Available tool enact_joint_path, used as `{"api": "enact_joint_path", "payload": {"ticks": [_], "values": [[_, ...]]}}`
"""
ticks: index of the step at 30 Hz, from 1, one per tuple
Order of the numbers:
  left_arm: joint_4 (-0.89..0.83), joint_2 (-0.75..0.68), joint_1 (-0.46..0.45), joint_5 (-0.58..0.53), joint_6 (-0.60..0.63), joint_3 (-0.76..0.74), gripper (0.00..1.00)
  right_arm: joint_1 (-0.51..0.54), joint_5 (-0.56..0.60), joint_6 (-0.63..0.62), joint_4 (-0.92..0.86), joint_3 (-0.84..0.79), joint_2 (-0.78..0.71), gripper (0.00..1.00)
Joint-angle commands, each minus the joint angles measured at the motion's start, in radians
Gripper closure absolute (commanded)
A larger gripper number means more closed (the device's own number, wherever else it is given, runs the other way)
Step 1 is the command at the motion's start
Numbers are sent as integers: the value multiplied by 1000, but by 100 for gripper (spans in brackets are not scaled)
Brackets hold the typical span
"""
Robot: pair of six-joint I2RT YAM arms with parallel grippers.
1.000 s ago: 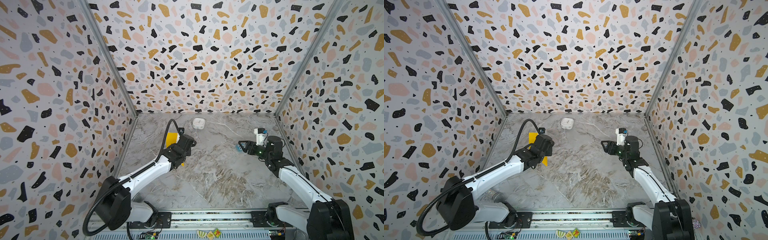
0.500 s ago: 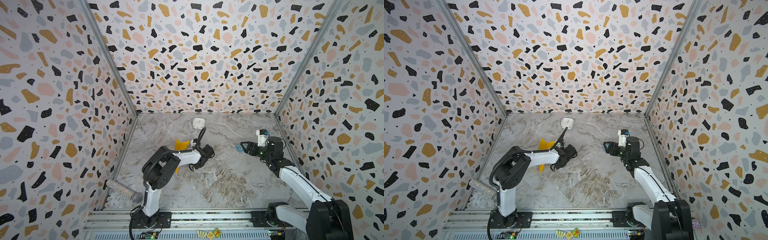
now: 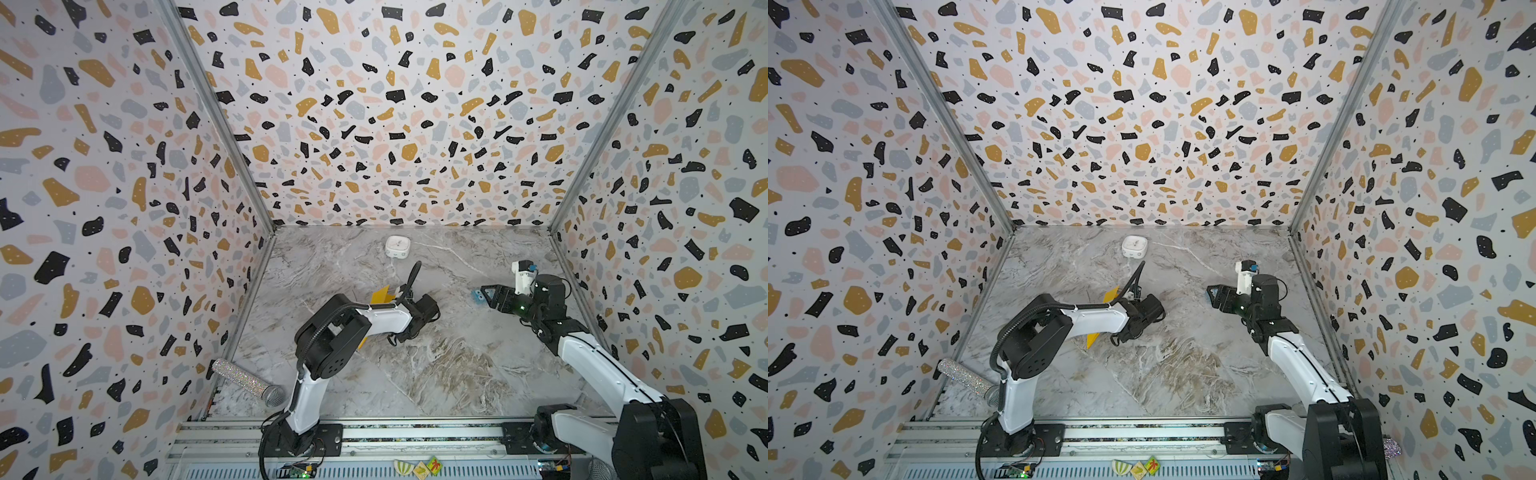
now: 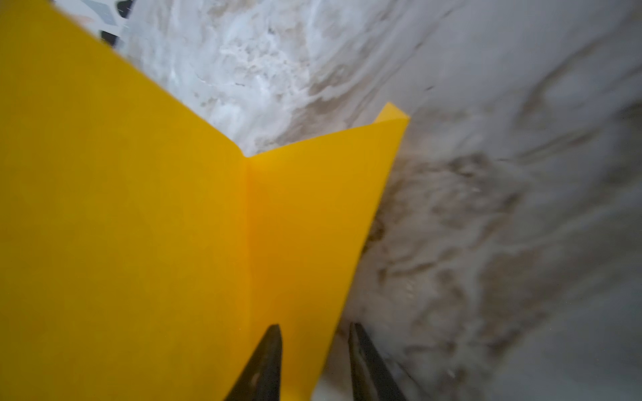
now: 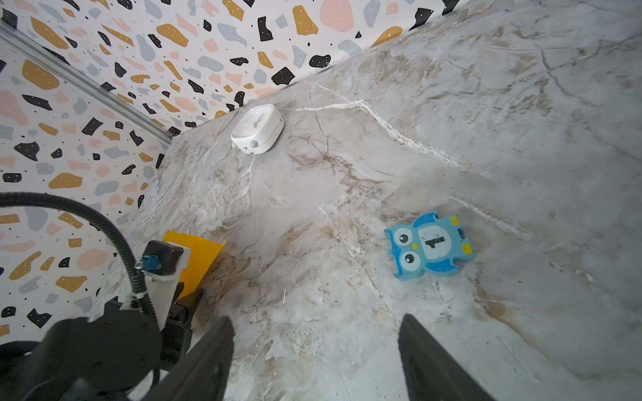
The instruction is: Fold a paper plane with a square sheet of paper (pick it up from the middle)
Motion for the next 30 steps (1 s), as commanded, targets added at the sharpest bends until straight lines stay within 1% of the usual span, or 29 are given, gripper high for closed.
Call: {"api": "enact_joint_path", "payload": {"ticks": [1,5,7,8,10,12,14,17,20,23,25,28,30], "values": [[79,-105,-61,245,-5,-29,60,-3,-10,14,0,-15,2,24],[205,-222,-102,504,-28,-135,55,-3,-15,23,9,-35,4,24],[255,-288,-102,585,-40,-189,53,-3,-21,28,17,-44,8,23],[263,-326,-101,584,-42,-208,51,0,-26,28,18,-47,13,23],[264,-402,-92,547,-38,-235,46,8,-32,28,24,-53,20,21],[276,-477,-62,506,-37,-270,39,24,-31,28,35,-56,25,20],[308,-552,-7,482,-41,-329,33,56,-22,29,42,-55,37,20],[342,-626,86,467,-41,-406,26,100,-11,45,57,-52,58,20],[388,-644,166,509,-28,-457,24,142,-8,62,80,-54,81,20],[403,-621,216,525,-17,-471,24,175,-7,74,91,-48,101,20],[406,-599,232,523,-4,-472,26,193,-5,78,97,-43,112,20],[368,-572,244,459,17,-468,28,210,-6,83,98,-38,122,20],[356,-575,250,455,30,-480,30,219,-7,85,98,-36,129,20]]}}
